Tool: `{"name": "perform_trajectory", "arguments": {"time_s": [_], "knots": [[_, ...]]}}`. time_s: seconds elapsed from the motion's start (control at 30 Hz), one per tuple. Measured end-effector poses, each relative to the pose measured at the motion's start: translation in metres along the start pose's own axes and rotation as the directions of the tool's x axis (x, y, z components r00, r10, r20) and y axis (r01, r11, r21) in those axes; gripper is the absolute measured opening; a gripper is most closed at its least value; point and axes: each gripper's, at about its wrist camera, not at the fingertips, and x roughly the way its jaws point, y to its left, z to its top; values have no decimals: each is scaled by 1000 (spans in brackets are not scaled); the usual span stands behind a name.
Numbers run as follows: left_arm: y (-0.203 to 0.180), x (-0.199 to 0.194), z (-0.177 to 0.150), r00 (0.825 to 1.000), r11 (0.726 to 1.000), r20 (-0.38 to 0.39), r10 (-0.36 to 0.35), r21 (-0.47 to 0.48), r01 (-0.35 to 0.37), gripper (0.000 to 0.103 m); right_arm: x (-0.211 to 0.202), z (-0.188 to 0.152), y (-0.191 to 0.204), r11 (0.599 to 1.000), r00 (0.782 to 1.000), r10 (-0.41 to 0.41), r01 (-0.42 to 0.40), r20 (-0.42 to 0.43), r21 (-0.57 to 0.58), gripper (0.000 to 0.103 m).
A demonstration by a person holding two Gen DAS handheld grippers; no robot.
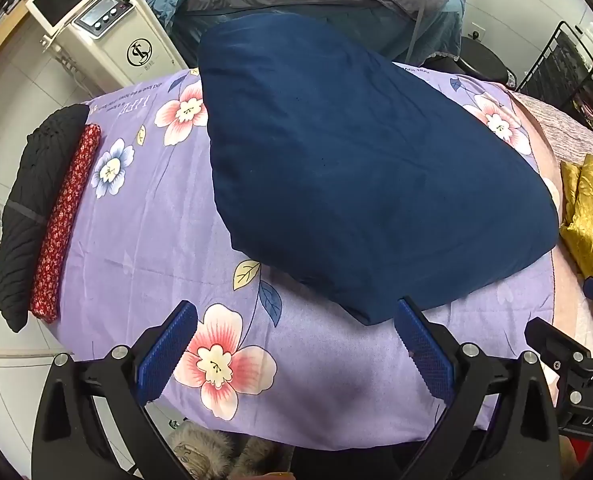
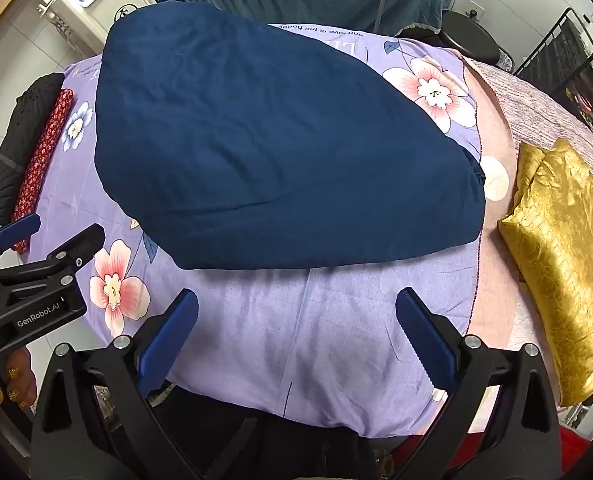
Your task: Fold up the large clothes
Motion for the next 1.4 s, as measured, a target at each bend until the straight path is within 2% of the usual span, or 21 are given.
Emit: {"name": "perform_trajectory", "arguments": {"time_s": [0.67, 0.8, 1.4], "knots": [[-1, 15, 2, 999, 1000, -34, 27, 11, -26, 97, 10, 5, -8, 1000, 1000, -9, 9, -26, 0, 98], [-4, 17, 4, 999, 1000, -39, 4, 10, -4, 97, 12, 5, -11, 1000, 999, -10, 10, -31, 4, 98], [-7, 19, 10, 999, 1000, -38, 8, 9, -8, 97, 13, 8, -15, 1000, 999, -14, 14, -33, 14, 98]]}}
